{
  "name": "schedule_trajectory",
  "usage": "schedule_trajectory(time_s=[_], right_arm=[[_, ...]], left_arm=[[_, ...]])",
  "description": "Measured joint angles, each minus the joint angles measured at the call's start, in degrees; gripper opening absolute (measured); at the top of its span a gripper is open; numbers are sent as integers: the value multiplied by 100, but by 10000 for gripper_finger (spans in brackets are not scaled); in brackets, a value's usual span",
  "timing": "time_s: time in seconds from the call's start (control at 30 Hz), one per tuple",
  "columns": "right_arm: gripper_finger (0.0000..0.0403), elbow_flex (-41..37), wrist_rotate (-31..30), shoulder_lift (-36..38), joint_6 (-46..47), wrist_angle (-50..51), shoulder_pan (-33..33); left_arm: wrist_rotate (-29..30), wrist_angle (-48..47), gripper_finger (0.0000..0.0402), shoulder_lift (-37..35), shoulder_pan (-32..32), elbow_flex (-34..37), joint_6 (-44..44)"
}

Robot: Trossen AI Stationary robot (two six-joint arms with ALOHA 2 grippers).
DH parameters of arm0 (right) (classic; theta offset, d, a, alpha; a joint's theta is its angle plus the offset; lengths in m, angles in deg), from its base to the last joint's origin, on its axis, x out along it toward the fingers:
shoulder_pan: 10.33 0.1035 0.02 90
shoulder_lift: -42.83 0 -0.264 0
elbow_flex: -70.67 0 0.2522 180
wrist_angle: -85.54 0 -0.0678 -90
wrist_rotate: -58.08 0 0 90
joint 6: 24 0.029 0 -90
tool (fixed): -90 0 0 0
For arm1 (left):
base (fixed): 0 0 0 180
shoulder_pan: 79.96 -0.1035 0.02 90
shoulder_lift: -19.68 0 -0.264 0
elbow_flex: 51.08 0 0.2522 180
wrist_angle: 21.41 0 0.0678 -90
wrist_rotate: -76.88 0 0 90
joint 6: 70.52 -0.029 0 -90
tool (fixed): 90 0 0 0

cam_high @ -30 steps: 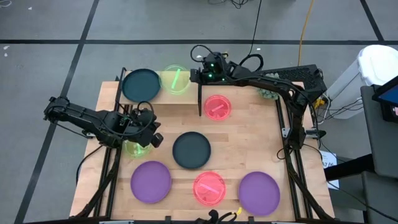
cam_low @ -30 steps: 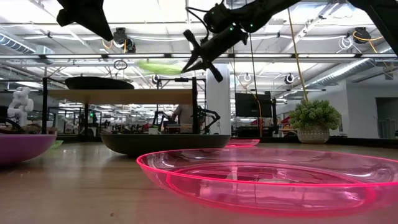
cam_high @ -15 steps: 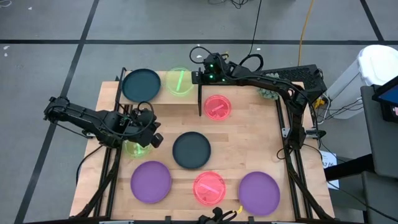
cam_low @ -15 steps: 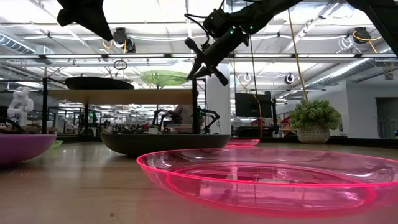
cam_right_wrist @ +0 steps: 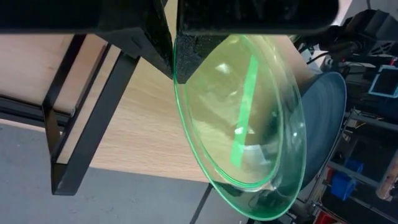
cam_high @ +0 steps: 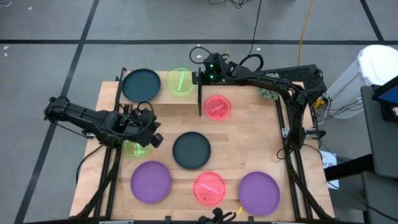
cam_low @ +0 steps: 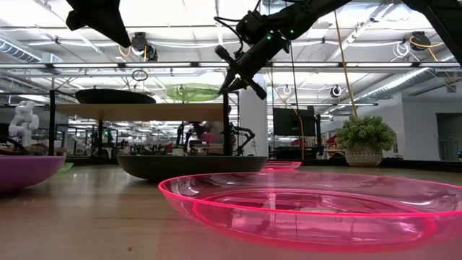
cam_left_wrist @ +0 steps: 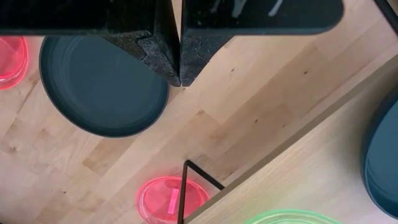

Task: Place and stack plates onto a shelf
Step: Put the right green plate on the shelf

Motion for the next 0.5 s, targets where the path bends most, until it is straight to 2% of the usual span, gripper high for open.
schedule_trajectory(time_s=[0.5], right_arm=[[0, -142, -13, 2, 112, -141, 57]], left_arm=[[2, 0, 3, 0, 0, 0, 2]])
